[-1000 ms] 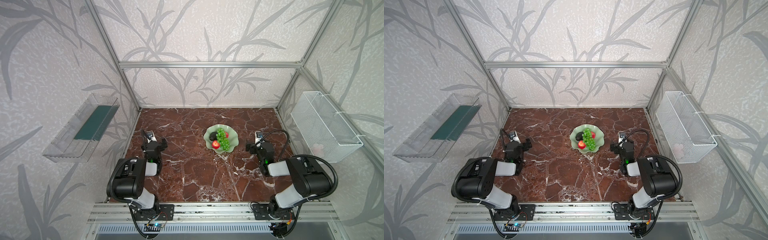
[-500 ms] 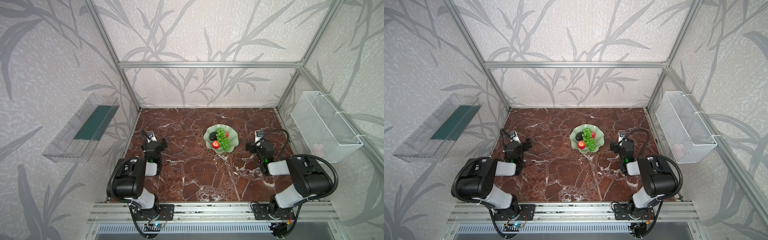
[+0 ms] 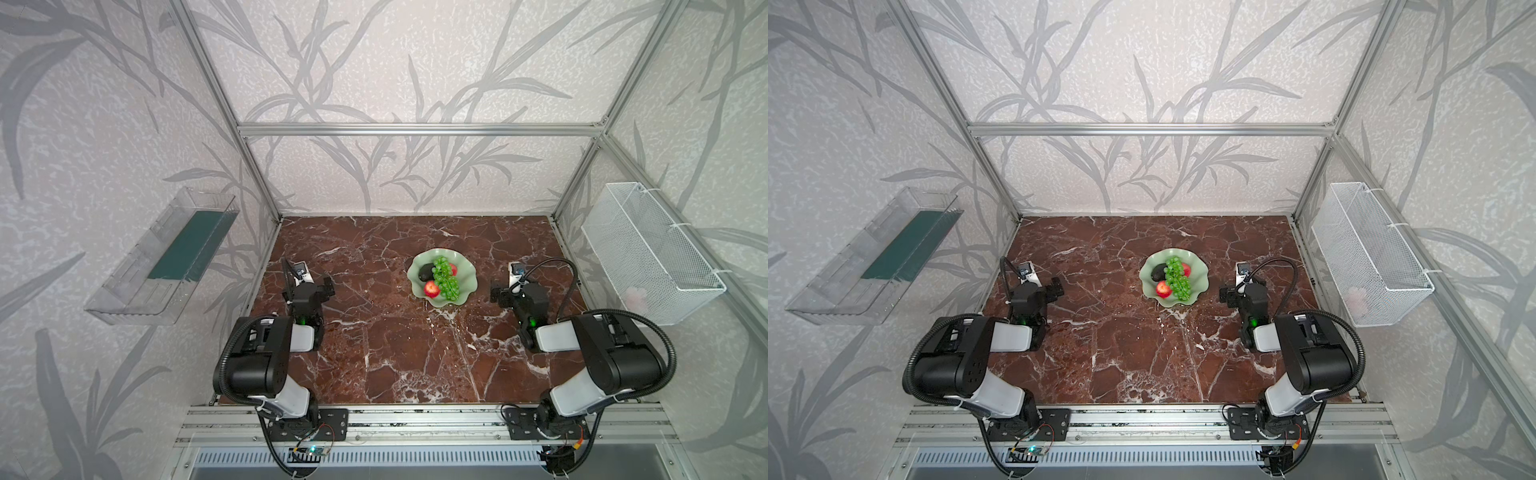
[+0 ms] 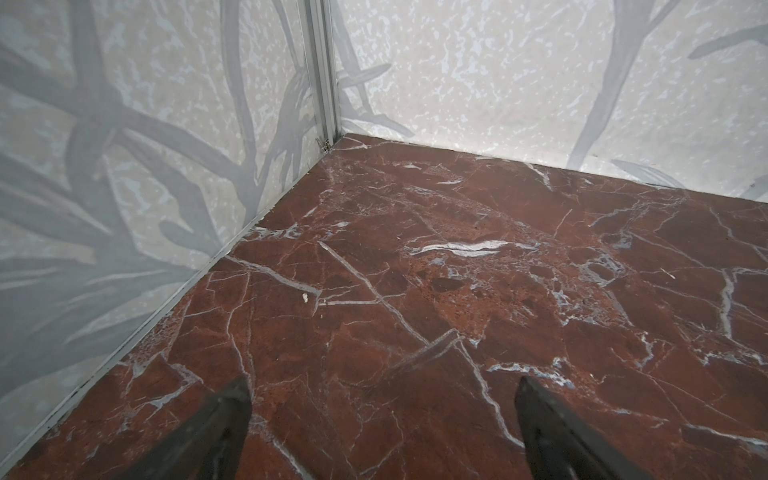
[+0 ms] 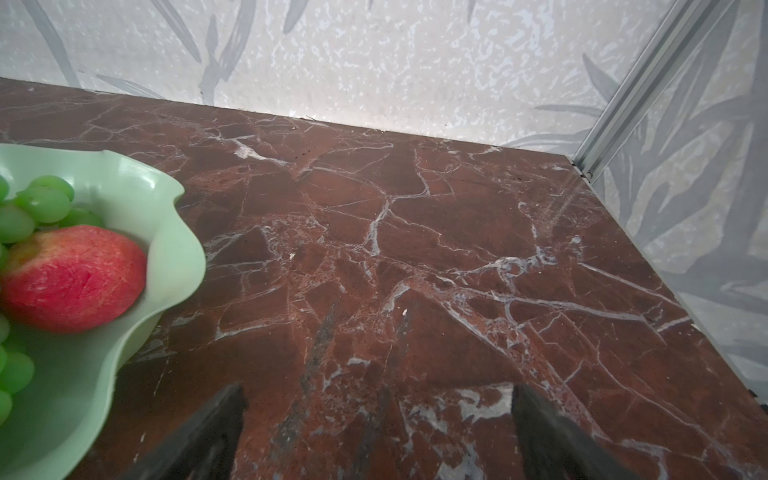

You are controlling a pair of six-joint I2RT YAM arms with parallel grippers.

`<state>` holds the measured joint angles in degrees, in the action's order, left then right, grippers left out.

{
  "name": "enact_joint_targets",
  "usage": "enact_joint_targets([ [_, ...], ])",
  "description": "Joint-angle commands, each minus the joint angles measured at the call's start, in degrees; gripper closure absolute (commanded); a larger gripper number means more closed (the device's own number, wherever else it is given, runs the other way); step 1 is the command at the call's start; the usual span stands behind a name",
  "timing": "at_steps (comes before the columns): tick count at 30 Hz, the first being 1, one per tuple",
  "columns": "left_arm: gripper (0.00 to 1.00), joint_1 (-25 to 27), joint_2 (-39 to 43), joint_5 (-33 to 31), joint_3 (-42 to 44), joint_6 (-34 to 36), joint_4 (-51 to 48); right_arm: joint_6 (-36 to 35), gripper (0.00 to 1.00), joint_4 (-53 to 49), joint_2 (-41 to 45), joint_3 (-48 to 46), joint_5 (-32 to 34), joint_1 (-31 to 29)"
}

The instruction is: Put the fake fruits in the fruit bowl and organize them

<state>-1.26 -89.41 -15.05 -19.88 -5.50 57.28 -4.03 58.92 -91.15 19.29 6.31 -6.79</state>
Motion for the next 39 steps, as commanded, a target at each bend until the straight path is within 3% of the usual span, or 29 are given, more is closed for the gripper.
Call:
enact_joint_targets([
  [1,0.01,-0.1,-0.4,0.2,0.2,1.3,0.8,2.7,0.01,1.6,0.2,-0.2,6.6,0.2],
  [5,0.01,-0.1,-0.4,0.1,0.1,1.3,0.9,0.0,0.01,-0.1,0.4,0.7,-0.2,0.0],
  [9,0.01,-0.1,-0.4,0.1,0.1,1.3,0.8,2.7,0.01,4.2,0.1,-1.6,5.9,0.4],
  [12,0.01,-0.1,-0.4,0.1,0.2,1.3,0.8,-0.7,0.01,4.5,0.0,-1.5,-3.1,0.3],
  [13,0.01,-0.1,-0.4,0.1,0.2,1.3,0.9,-1.0,0.01,4.6,0.0,-1.5,-2.8,0.3],
  [15,0.01,-0.1,-0.5,0.1,0.2,1.3,0.8,2.7,0.01,3.6,0.1,-1.2,6.4,0.4],
  [19,0.01,-0.1,-0.4,0.2,0.1,1.4,0.9,-1.4,0.01,4.6,0.2,-1.8,-4.8,0.4],
  [23,0.01,-0.1,-0.4,0.1,0.2,1.4,0.9,2.7,0.01,1.8,0.4,-0.4,6.0,0.3],
  [27,0.01,-0.1,-0.4,0.1,0.1,1.3,0.8,-0.5,0.01,-2.2,0.2,2.0,-1.5,0.1],
  [33,0.01,-0.1,-0.4,0.1,0.1,1.3,0.9,-0.6,0.01,-2.3,0.3,1.9,-1.8,0.1],
  [39,0.01,-0.1,-0.4,0.1,0.2,1.3,0.8,3.5,0.01,9.8,-0.1,-4.5,6.9,0.7],
])
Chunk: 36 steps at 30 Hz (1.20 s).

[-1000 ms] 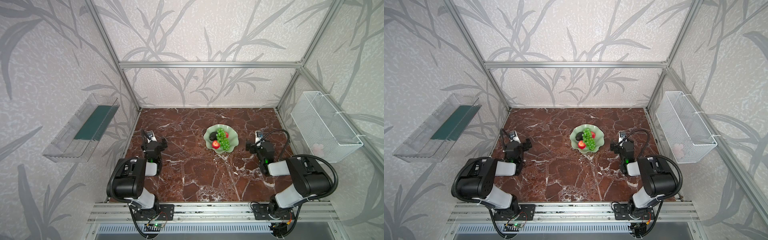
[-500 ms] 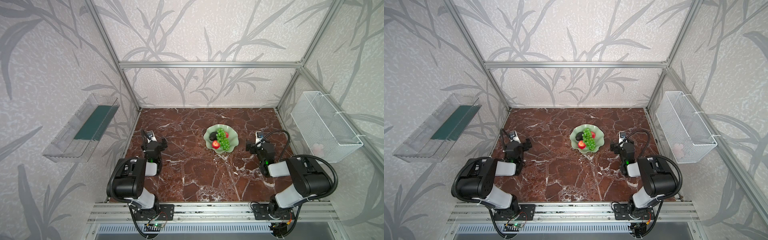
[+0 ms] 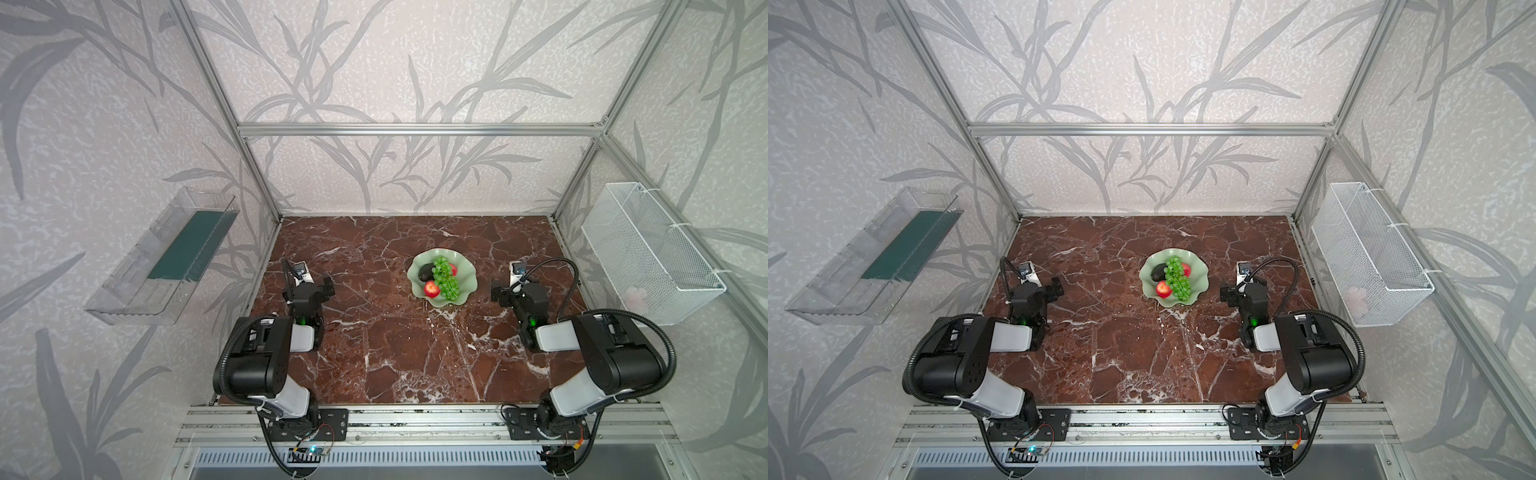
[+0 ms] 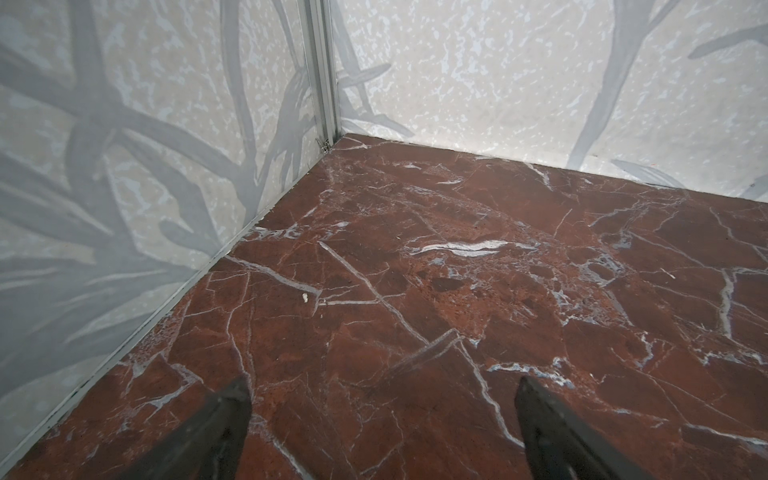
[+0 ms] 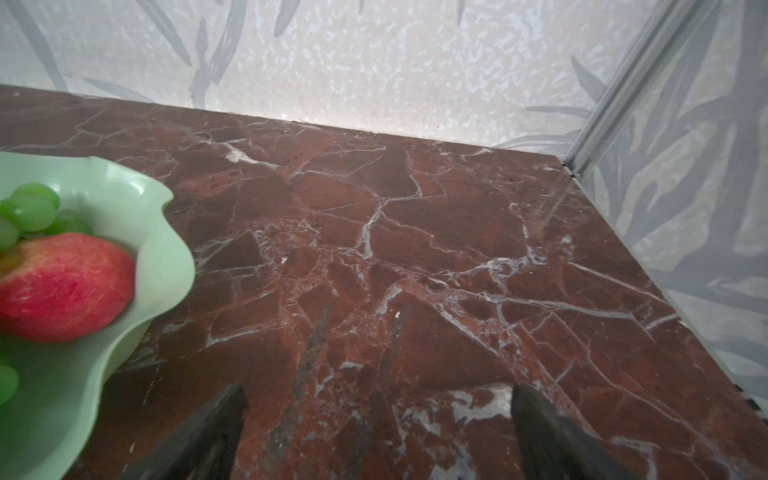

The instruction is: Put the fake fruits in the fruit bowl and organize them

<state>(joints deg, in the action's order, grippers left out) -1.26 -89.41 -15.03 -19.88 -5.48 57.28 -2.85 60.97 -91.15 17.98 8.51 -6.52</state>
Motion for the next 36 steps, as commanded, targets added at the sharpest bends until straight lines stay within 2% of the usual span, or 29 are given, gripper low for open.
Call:
enact_joint_targets([
  [1,0.01,0.0,-0.4,0.1,0.1,1.3,0.8,2.2,0.01,9.9,-0.7,-3.8,4.5,0.5],
  [4,0.01,-0.1,-0.4,0.0,0.2,1.3,0.8,1.4,0.01,4.8,-0.2,-1.2,2.5,0.5],
  [7,0.01,-0.1,-0.4,0.0,0.1,1.3,0.9,-1.1,0.01,-4.8,0.4,3.4,-4.0,0.4],
  [11,0.01,-0.1,-0.4,0.0,0.2,1.3,0.8,1.3,0.01,-0.3,0.4,0.9,2.4,0.3],
  [15,0.01,-0.1,-0.4,0.1,0.1,1.3,0.8,1.2,0.01,1.8,0.2,0.0,2.5,0.3],
  [36,0.01,-0.1,-0.4,0.1,0.2,1.4,0.8,0.1,0.01,-2.7,0.4,2.3,-0.5,0.4],
])
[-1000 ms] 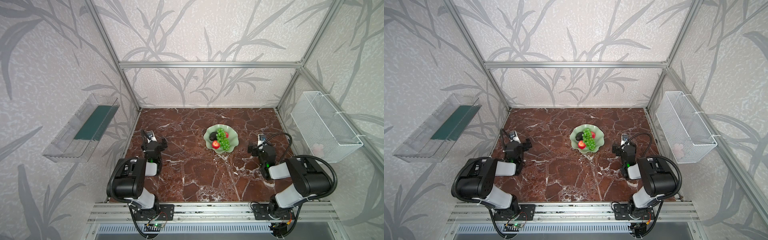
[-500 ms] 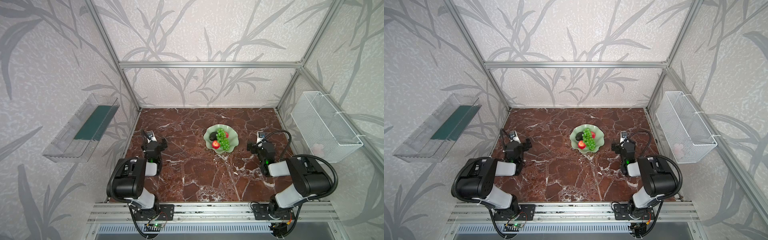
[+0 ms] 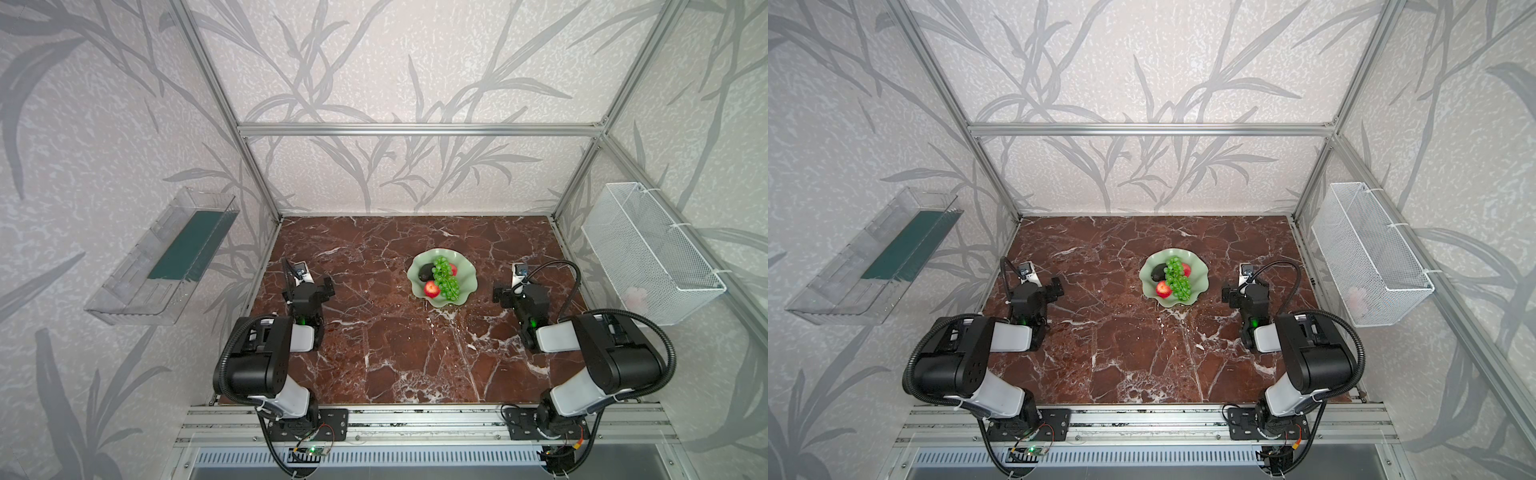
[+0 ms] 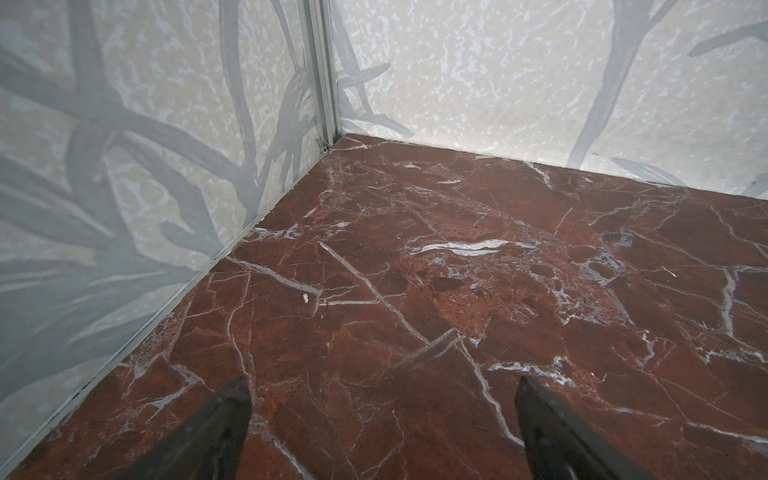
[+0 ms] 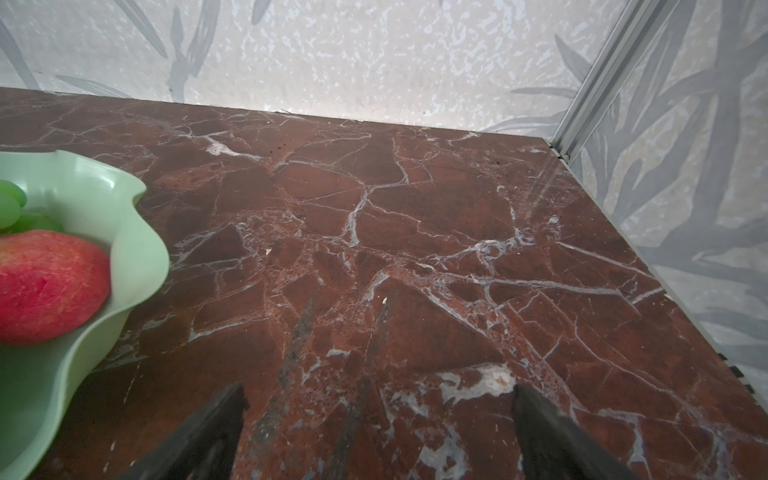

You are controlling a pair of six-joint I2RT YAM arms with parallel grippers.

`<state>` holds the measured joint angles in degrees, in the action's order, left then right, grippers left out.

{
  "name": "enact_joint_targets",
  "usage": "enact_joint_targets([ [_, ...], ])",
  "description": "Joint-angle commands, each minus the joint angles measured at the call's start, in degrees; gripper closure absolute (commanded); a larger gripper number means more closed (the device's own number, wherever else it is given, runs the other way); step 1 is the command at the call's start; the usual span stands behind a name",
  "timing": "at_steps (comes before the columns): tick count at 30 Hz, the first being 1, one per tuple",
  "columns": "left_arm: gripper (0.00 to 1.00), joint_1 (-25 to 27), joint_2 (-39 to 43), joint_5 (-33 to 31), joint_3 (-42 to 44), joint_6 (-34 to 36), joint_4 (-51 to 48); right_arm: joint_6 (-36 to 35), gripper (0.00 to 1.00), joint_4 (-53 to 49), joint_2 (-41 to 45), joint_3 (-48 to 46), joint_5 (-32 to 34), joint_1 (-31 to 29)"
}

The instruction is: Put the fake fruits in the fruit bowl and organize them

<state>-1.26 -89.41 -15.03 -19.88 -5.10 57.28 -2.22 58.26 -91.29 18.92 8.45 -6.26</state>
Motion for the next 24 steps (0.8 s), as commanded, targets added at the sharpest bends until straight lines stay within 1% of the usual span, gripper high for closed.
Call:
enact_joint_targets([
  [1,0.01,0.0,-0.4,0.0,0.2,1.0,0.8,-0.6,0.01,0.0,0.5,1.4,-0.4,0.1],
  [24,0.01,0.2,-0.5,0.5,-0.5,1.5,-0.3,-1.0,0.01,-0.8,0.5,1.8,-1.3,0.0],
])
